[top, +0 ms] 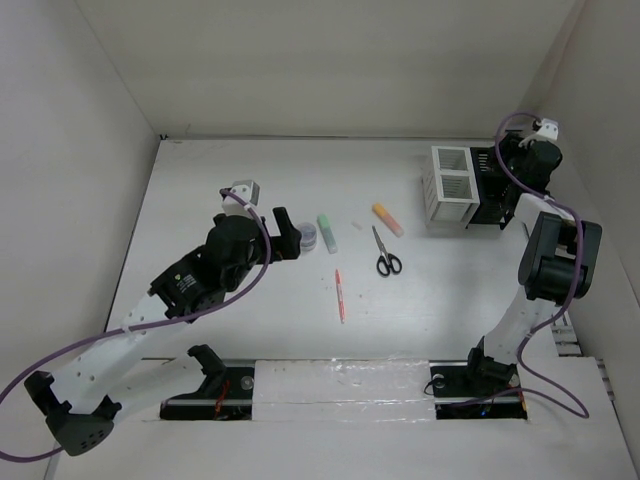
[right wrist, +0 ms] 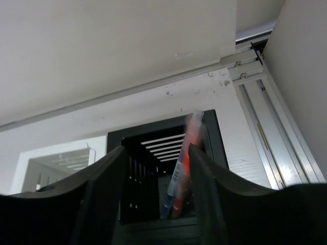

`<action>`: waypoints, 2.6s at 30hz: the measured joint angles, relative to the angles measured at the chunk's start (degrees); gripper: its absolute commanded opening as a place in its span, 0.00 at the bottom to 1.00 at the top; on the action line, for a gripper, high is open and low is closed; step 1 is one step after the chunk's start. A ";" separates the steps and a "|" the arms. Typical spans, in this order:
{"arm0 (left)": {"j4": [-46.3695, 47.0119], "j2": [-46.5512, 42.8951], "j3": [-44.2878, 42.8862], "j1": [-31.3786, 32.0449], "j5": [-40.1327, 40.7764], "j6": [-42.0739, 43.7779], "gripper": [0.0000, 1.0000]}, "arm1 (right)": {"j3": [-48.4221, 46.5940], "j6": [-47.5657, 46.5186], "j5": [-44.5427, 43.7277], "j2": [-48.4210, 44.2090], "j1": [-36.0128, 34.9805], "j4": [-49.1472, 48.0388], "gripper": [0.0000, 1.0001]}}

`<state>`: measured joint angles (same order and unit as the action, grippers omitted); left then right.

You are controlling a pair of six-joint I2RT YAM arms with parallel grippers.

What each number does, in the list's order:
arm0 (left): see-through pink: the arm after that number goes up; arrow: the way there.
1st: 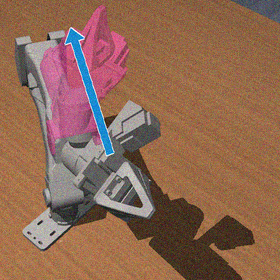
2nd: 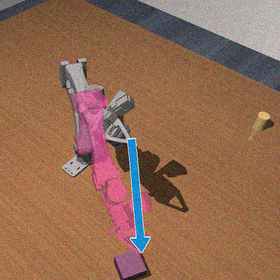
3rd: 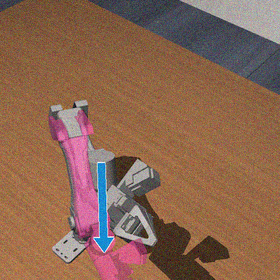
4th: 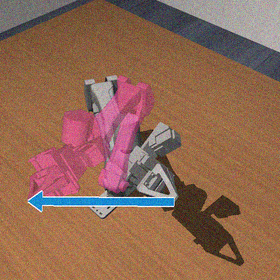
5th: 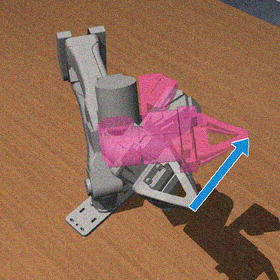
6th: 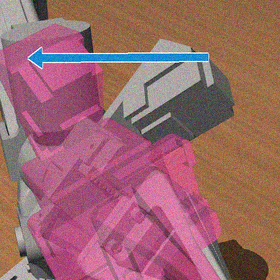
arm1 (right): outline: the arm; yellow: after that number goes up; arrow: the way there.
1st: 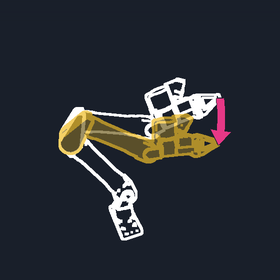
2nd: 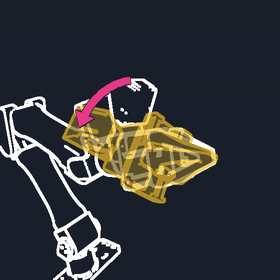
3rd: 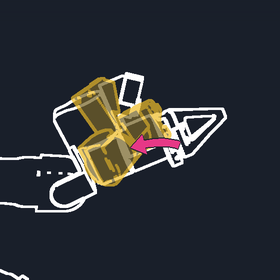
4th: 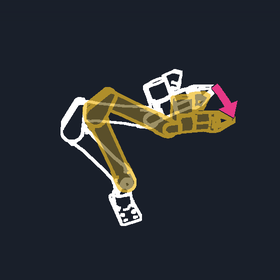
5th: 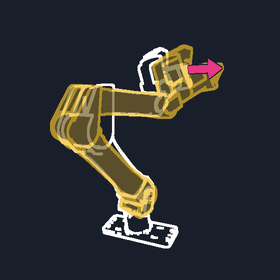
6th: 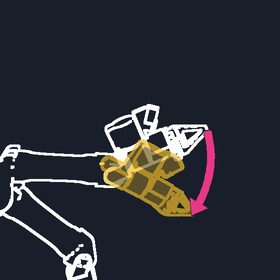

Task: Sort the stationery into containers
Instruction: Place the pen in the storage box, then pick up the stationery from the center of the board.

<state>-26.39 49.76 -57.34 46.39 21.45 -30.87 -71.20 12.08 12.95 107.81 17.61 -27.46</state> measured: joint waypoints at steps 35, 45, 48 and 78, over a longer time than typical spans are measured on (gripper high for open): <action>-11.50 17.94 -10.62 -8.74 9.03 -17.14 1.00 | 10.01 2.23 -15.41 -27.82 -49.42 38.64 0.90; -14.23 10.91 -11.87 -9.79 14.12 -17.68 1.00 | 18.29 15.69 -28.61 -32.54 -70.36 42.69 0.85; -14.21 9.53 -12.39 -9.79 14.93 -17.14 1.00 | 18.69 18.60 -31.10 -30.64 -74.14 43.41 0.85; -12.24 8.68 -12.31 -9.79 13.64 -12.28 1.00 | 15.19 27.45 -37.51 -9.46 -79.69 46.82 0.40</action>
<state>-38.63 58.43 -69.65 36.60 35.09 -43.16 -56.01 39.53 -24.56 98.35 -62.08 19.35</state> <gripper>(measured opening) 0.997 0.416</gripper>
